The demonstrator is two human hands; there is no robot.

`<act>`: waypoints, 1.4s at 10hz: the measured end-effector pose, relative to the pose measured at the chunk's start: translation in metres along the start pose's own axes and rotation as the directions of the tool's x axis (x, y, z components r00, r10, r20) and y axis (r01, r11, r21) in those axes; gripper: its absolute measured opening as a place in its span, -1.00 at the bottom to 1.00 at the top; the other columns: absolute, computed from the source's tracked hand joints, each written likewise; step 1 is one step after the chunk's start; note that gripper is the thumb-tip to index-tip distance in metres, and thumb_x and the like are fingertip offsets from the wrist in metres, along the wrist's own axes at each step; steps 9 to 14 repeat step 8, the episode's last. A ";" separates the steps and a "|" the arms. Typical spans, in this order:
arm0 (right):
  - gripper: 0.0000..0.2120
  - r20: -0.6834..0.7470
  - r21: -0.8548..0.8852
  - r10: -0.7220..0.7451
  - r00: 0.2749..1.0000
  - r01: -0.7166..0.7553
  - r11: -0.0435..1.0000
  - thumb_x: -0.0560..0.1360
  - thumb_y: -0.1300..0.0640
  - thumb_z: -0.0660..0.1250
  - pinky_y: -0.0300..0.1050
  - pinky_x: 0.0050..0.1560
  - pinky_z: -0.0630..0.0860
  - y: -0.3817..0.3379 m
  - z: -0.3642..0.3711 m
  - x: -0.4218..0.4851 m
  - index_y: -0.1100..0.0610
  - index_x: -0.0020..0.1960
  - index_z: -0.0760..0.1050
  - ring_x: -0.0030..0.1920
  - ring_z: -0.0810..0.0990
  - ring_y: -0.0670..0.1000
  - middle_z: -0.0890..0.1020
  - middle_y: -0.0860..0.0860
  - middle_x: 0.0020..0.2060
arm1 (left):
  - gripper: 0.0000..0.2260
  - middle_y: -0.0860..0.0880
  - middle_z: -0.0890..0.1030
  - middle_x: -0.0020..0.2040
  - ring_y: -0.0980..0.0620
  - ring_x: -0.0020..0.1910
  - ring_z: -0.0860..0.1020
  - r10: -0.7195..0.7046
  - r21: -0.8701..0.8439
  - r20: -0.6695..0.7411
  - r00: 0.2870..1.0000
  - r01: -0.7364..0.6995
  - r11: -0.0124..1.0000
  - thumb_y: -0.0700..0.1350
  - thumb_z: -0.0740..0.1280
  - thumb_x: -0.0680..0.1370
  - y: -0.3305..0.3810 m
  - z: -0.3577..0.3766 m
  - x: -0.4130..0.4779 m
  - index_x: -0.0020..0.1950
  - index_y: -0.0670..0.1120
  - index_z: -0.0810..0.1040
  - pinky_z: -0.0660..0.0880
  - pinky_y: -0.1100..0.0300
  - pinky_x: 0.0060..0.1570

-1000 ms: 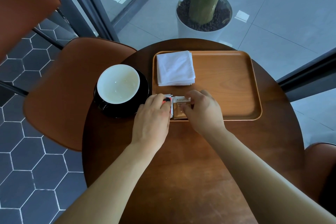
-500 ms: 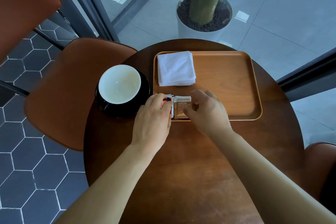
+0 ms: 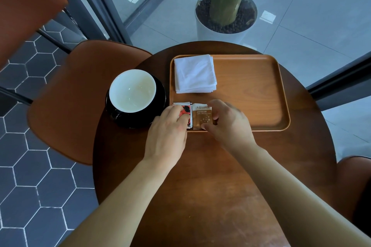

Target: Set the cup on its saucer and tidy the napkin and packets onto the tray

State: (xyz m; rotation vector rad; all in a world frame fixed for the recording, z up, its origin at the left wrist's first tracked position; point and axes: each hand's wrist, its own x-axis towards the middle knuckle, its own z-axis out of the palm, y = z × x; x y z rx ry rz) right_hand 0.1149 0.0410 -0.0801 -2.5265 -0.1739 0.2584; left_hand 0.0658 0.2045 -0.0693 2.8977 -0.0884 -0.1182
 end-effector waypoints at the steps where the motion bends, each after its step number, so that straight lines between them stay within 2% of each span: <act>1: -0.54 0.003 0.012 0.007 1.000 -0.007 1.000 0.33 0.12 0.53 0.01 -0.05 0.53 0.001 0.001 0.000 0.03 0.20 0.52 -0.01 0.59 0.14 0.62 0.03 -0.03 | -0.75 -0.14 0.57 0.24 -0.14 0.30 0.52 0.006 0.006 0.000 1.000 -0.006 1.000 -0.20 0.40 0.53 0.000 0.000 0.000 0.21 -0.17 0.61 0.60 -0.06 0.13; 4: -0.53 -0.024 0.028 -0.013 1.000 0.013 1.000 0.37 0.08 0.51 -0.06 -0.06 0.51 0.003 0.000 -0.001 0.01 0.25 0.51 -0.05 0.59 0.10 0.60 0.01 -0.02 | -0.74 -0.14 0.56 0.24 -0.14 0.29 0.51 0.038 0.025 -0.037 0.999 -0.037 0.999 -0.19 0.38 0.53 -0.002 0.000 -0.001 0.22 -0.16 0.59 0.59 -0.05 0.09; 6: -0.61 -0.019 -0.004 0.013 1.000 -0.013 1.000 0.45 0.01 0.45 -0.05 -0.01 0.49 -0.002 -0.014 -0.007 0.02 0.24 0.52 0.04 0.59 0.15 0.57 0.05 0.03 | -0.70 -0.13 0.55 0.22 -0.14 0.23 0.53 0.031 0.056 0.001 1.000 -0.031 0.998 -0.14 0.38 0.53 0.005 -0.021 -0.006 0.26 -0.13 0.57 0.59 -0.05 0.05; 8: -0.55 0.083 -0.119 -0.055 0.995 0.064 0.991 0.46 -0.05 0.42 -0.07 -0.06 0.46 -0.030 -0.058 -0.026 -0.04 0.32 0.46 0.08 0.57 0.12 0.58 0.04 0.08 | -0.65 -0.07 0.51 0.23 -0.06 0.22 0.51 -0.032 0.111 -0.005 0.999 0.032 0.993 -0.03 0.33 0.57 0.024 -0.072 -0.025 0.35 -0.05 0.48 0.57 0.03 0.07; 14: -0.55 0.083 -0.119 -0.055 0.995 0.064 0.991 0.46 -0.05 0.42 -0.07 -0.06 0.46 -0.030 -0.058 -0.026 -0.04 0.32 0.46 0.08 0.57 0.12 0.58 0.04 0.08 | -0.65 -0.07 0.51 0.23 -0.06 0.22 0.51 -0.032 0.111 -0.005 0.999 0.032 0.993 -0.03 0.33 0.57 0.024 -0.072 -0.025 0.35 -0.05 0.48 0.57 0.03 0.07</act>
